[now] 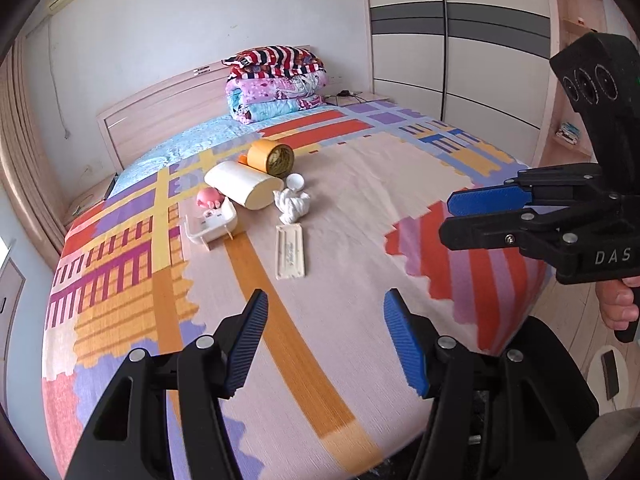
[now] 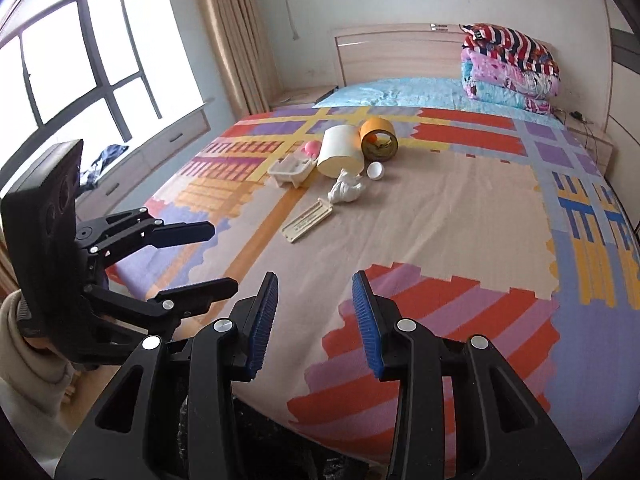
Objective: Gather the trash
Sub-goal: 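Move both open grippers back over the bed, then grasp the white plastic strip with the left gripper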
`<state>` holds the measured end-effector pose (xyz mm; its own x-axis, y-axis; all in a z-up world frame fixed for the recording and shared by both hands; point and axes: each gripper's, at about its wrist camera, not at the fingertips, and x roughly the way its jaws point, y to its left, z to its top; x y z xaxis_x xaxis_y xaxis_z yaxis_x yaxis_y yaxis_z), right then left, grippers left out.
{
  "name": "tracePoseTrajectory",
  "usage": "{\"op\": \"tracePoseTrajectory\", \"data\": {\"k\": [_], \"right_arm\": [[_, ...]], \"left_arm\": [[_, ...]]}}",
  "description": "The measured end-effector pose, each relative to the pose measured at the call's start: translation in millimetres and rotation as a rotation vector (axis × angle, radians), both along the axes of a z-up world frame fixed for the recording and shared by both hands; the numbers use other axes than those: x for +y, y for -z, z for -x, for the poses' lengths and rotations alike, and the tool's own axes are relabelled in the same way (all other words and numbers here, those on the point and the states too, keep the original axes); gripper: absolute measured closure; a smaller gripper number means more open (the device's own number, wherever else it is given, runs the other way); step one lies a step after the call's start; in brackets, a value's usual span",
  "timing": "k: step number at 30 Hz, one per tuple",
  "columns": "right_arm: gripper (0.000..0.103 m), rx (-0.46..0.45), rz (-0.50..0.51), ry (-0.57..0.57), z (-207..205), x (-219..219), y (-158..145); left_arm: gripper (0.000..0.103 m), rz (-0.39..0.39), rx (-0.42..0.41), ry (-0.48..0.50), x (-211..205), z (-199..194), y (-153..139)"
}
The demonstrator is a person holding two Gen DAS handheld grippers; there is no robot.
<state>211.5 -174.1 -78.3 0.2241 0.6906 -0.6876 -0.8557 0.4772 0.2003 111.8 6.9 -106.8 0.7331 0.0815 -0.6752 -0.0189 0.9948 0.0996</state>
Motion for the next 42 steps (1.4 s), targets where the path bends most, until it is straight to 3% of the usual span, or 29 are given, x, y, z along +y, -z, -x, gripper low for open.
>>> {"op": "tracePoseTrajectory", "data": {"k": [19,22,25,28,42], "right_arm": [[0.065,0.071,0.003,0.042,-69.1,53.1,14.0],[0.065,0.081,0.001,0.047,-76.1,57.2,15.7],[0.065,0.085,0.009,0.042,-81.0,64.1,18.2],[0.065,0.094,0.017,0.037,-84.4,70.0,22.7],[0.064,0.092,0.094,-0.01,-79.5,102.2,41.0]], "left_arm": [[0.047,0.03,0.054,-0.027,40.5,-87.4,17.3],[0.052,0.017,0.078,-0.011,39.3,-96.4,22.9],[0.067,0.014,0.098,-0.015,40.8,-103.8,28.4],[0.08,0.036,0.104,-0.004,42.8,-106.9,32.0],[0.081,0.025,0.064,-0.026,51.7,-76.4,20.3]]}}
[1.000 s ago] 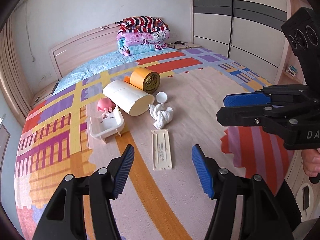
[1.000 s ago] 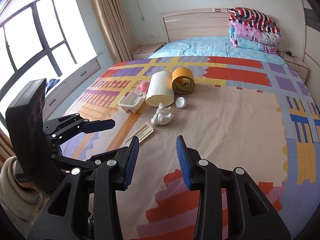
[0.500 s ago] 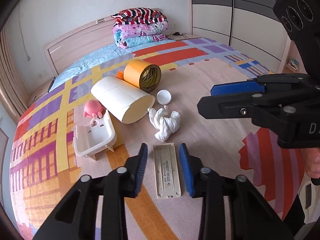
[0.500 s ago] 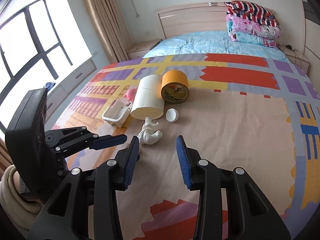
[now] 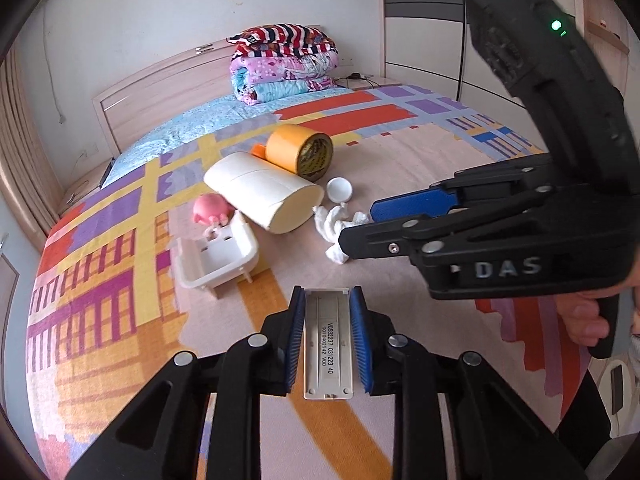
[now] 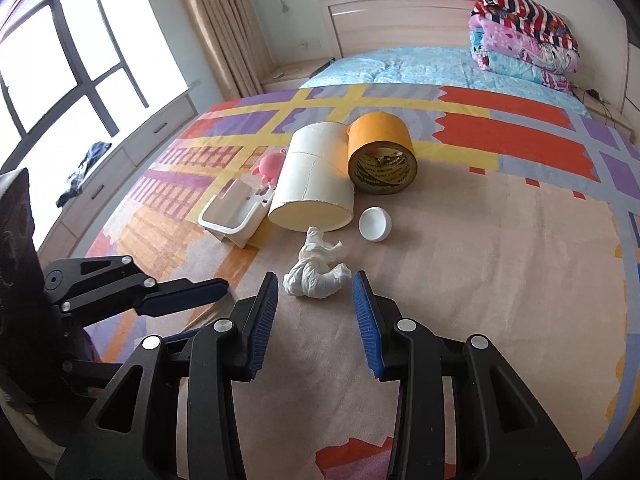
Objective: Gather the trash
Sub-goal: 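Grasp the white plastic strip with the left gripper, then grasp the crumpled white tissue with the right gripper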
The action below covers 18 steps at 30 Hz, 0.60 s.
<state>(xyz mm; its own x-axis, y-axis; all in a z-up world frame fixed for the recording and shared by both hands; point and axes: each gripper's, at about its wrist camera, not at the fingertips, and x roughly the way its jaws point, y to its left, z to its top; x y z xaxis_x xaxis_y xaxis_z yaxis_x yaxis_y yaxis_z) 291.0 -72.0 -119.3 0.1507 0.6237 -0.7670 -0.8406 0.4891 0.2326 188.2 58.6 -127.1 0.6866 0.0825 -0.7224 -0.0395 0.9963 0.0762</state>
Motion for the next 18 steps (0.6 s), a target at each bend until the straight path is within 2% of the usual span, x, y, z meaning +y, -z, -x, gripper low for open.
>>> {"op": "tracePoseTrajectory", "data": {"k": [4,6,10,18], "right_arm": [[0.065,-0.044,0.034,0.002,6.1,10.9,4.5],[0.073,-0.07,0.05,0.007,9.6,14.9,5.0],[0.077,-0.066,0.04,0.016,11.8,11.0,4.3],[0.079,-0.097,0.013,0.019,30.6,-7.3,-15.1]], "left_arm": [[0.081,0.01,-0.019,-0.023,6.2,14.1,-9.0],[0.081,0.009,-0.027,-0.029,7.7,19.6,-12.5],[0.081,0.012,-0.043,-0.037,8.5,31.5,-19.1],[0.081,0.013,-0.076,-0.027,-1.9,49.2,-30.6]]}}
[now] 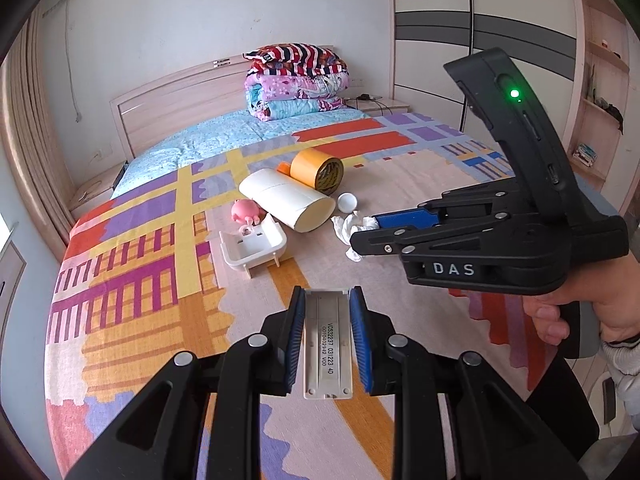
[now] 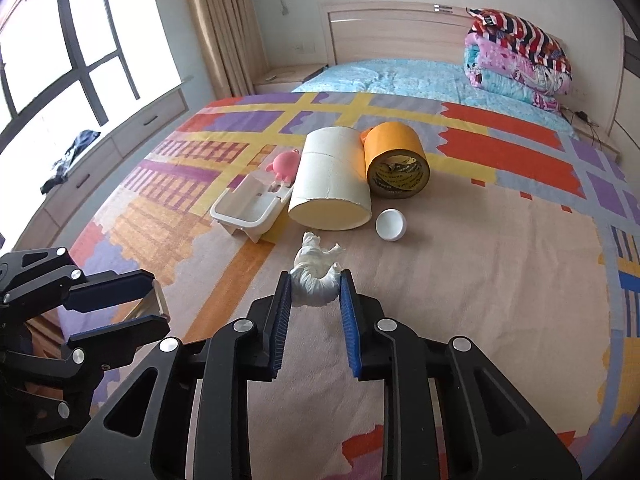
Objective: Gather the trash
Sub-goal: 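Grasp the crumpled white tissue with the right gripper, then carry the strip and tissue over the black trash bag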
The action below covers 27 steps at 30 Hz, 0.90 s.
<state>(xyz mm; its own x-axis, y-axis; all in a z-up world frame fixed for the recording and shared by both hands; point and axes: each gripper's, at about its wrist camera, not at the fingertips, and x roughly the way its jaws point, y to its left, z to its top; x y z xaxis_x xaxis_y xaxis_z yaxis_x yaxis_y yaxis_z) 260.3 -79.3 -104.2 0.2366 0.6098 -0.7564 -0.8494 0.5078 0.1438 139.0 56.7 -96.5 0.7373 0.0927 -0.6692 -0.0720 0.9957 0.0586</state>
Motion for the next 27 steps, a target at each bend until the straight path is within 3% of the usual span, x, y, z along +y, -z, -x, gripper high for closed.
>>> {"op": "tracePoseTrajectory", "data": {"k": [15,21,27], "right_arm": [[0.079,-0.093,-0.084,-0.057,74.1,-71.8,-55.8],[0.079,-0.096,-0.091,-0.08,101.7,-100.0,-57.4],[0.079,-0.063,-0.064,-0.103,127.8,-121.5,-40.7]], "left_arm": [[0.081,0.001,-0.099,0.056,-48.6,56.5,-35.6],[0.081,0.03,-0.114,0.079,-69.4,84.0,-37.5],[0.081,0.065,-0.087,0.105,-87.7,102.2,-23.4]]}}
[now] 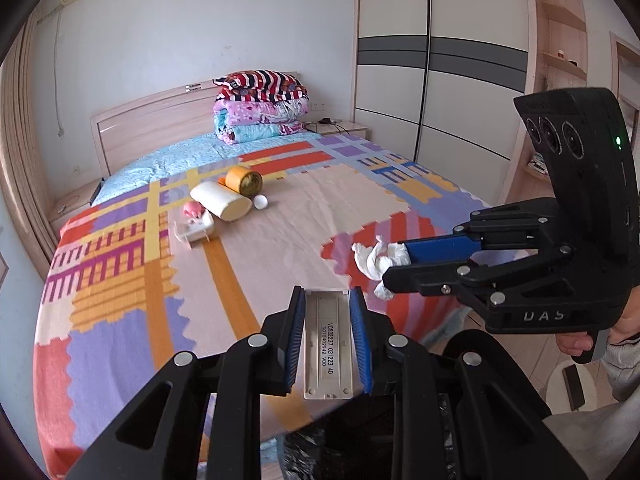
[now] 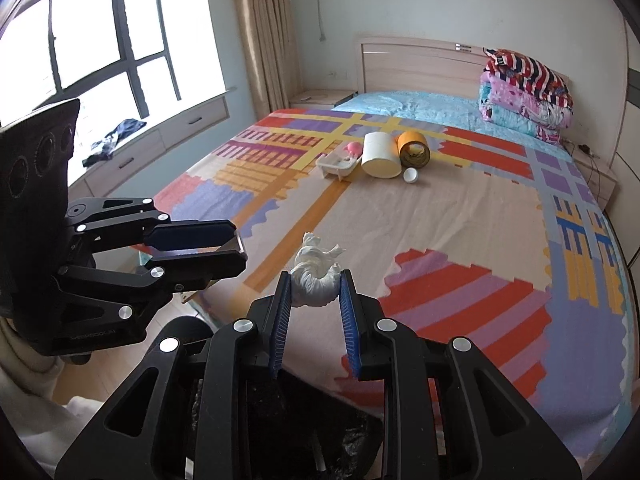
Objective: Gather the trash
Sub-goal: 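Carry the strip and tissue over the black trash bag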
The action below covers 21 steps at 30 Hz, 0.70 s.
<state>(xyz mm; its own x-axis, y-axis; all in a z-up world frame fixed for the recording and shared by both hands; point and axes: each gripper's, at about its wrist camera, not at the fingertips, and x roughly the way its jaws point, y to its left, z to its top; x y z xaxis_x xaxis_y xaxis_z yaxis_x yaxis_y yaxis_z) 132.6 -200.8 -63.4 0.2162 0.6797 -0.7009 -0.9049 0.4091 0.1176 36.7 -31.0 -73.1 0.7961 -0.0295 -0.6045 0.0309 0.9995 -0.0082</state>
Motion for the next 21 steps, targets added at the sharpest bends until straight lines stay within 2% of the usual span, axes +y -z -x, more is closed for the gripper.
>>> {"op": "tracePoseTrajectory", "data": {"k": [5,12,21], "right_arm": [[0.079,0.057,0.048,-0.005,16.0,-16.6,28.3],[0.079,0.132,0.133,-0.009,33.7,-28.5,72.5],[0.079,0.197,0.259,0.01,40.0,-35.9,127.8]], "left_arm": [[0.081,-0.01,0.045,0.02,-18.1,12.7,22.5],[0.081,0.063,0.172,0.056,-27.1,19.2,76.1],[0.081,0.133,0.342,0.053,-23.7,7.8,147.0]]}}
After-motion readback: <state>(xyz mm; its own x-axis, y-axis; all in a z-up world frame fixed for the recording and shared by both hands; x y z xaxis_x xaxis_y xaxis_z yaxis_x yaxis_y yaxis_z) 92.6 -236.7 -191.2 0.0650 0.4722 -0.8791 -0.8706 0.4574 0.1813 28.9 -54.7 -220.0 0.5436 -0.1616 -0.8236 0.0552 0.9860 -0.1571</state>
